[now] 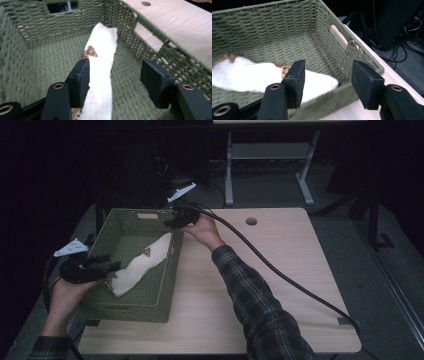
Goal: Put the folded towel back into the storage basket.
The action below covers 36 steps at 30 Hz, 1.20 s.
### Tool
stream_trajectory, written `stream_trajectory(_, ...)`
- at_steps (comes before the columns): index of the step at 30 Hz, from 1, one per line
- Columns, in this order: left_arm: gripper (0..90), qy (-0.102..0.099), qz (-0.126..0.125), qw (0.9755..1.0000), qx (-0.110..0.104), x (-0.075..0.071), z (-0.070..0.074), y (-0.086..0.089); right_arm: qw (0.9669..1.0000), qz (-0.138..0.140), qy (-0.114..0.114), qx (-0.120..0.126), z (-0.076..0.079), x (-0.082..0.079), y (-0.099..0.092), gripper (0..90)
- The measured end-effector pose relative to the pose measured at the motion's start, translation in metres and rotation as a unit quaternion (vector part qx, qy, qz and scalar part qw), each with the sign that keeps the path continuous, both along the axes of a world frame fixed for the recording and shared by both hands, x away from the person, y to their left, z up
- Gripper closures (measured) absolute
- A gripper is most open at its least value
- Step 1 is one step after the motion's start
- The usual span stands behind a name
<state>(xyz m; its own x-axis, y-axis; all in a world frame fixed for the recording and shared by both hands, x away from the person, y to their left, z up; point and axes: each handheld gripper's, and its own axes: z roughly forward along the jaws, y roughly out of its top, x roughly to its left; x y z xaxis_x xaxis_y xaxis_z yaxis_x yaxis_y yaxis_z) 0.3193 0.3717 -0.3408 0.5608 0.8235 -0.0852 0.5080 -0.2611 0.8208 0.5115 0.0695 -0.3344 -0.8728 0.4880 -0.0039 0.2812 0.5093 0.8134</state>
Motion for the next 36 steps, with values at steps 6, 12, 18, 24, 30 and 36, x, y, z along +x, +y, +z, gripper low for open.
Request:
stream_trajectory(6, 37.4, -0.007, -0.014, 0.9999, -0.002, 0.003, 0.010, -0.026, 1.0000, -0.006, -0.003, 0.006, 0.002, -0.017, -0.028, 36.0)
stream_trajectory(12, 34.4, -0.002, -0.030, 0.9995, -0.005, 0.007, 0.016, -0.051, 0.9998, -0.021, 0.004, 0.003, 0.003, -0.026, -0.060, 29.7)
stream_trajectory(18, 31.4, -0.002, -0.049, 0.9988, -0.002, 0.013, 0.019, -0.080, 0.9990, -0.038, 0.015, 0.015, 0.002, -0.035, -0.093, 25.4)
stream_trajectory(24, 27.1, 0.001, -0.064, 0.9980, -0.003, 0.020, 0.021, -0.112, 0.9986, -0.046, 0.021, 0.015, -0.001, -0.047, -0.122, 19.7)
stream_trajectory(30, 20.7, -0.002, -0.082, 0.9966, 0.006, 0.026, 0.020, -0.148, 0.9982, -0.055, 0.017, 0.019, -0.003, -0.060, -0.151, 17.4)
stream_trajectory(36, 17.0, -0.006, -0.099, 0.9950, 0.010, 0.028, 0.018, -0.177, 0.9977, -0.063, 0.014, 0.024, -0.004, -0.073, -0.175, 16.5)
